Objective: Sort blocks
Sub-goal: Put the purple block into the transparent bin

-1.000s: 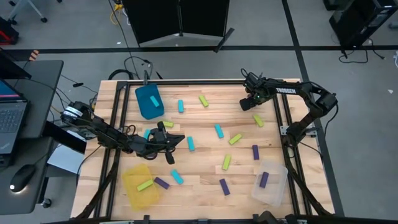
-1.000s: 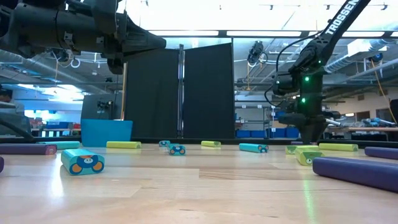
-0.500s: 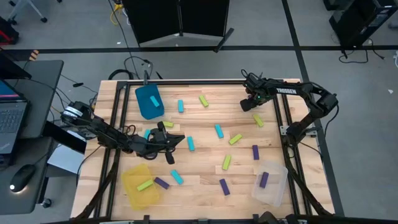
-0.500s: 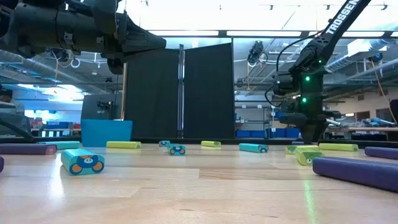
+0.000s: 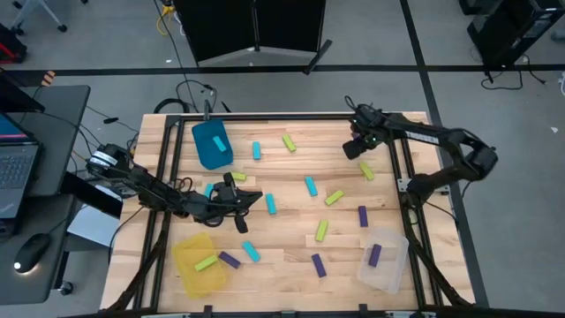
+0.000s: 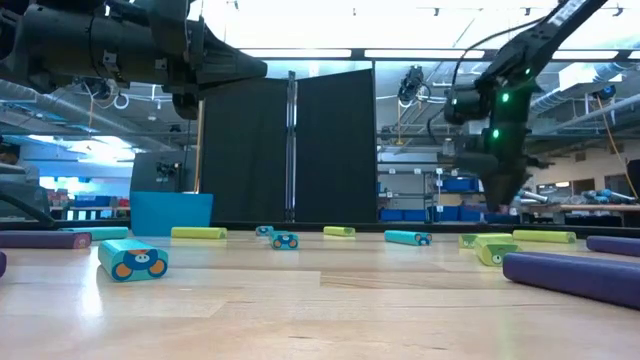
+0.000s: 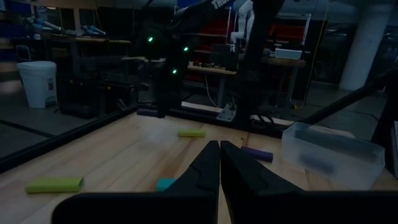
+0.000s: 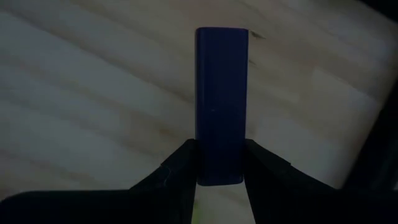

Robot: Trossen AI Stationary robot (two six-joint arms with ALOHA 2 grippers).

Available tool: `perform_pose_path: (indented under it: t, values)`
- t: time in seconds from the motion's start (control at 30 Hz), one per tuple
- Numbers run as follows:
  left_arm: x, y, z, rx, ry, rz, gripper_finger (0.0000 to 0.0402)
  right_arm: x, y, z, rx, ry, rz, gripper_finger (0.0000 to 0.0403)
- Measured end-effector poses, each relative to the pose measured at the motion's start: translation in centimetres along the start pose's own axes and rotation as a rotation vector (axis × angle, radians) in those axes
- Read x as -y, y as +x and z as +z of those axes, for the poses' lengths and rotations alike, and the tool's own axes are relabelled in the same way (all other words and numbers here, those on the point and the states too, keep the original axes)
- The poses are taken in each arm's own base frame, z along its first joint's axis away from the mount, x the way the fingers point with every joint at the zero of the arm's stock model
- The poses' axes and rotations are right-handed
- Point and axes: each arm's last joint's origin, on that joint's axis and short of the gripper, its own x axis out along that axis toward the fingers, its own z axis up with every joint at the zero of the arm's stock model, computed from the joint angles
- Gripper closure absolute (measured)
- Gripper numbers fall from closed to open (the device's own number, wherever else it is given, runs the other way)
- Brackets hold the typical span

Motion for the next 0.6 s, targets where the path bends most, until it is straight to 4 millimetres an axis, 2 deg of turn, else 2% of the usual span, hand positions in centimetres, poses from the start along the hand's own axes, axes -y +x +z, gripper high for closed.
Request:
perform_pose_path:
  t: [0.23, 0.6]
  values:
    - [0.0, 0.0, 0.1, 0.008, -0.006, 0.016, 0.0378, -0.3, -4.3, -1.9, 0.087, -0.08, 0.074, 0.0283]
    - [-0.1, 0.0, 0.4, 0.04, -0.049, 0.039, 0.0378, 0.1, -10.2, -6.8, 0.217, -0.299, 0.25, 0.0283]
